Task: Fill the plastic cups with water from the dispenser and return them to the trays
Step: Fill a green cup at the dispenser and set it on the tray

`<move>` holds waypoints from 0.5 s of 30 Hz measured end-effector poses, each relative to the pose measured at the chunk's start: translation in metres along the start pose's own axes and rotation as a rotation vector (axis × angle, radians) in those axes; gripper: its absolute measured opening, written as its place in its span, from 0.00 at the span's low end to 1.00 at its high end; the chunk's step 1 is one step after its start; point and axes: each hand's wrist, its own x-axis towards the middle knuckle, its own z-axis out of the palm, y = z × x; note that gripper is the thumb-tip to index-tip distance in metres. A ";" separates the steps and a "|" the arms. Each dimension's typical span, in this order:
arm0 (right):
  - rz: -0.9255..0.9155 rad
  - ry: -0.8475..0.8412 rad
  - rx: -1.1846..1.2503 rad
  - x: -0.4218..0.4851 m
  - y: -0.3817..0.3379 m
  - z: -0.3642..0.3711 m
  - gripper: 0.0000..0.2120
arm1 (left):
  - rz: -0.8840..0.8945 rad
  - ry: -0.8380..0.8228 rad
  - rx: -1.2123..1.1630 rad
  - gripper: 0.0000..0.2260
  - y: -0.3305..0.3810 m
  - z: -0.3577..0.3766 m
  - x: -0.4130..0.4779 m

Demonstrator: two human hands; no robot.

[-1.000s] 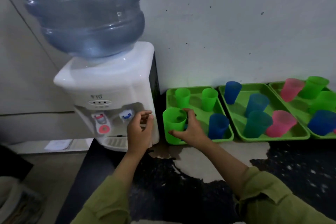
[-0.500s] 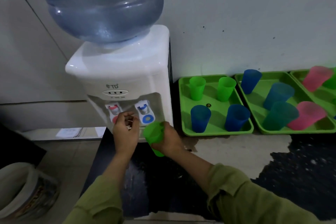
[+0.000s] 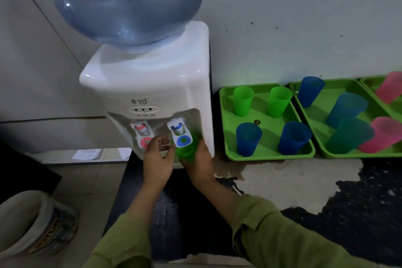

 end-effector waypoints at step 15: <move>-0.171 0.045 -0.211 0.002 0.009 -0.041 0.11 | -0.045 -0.218 0.026 0.28 -0.022 0.006 -0.015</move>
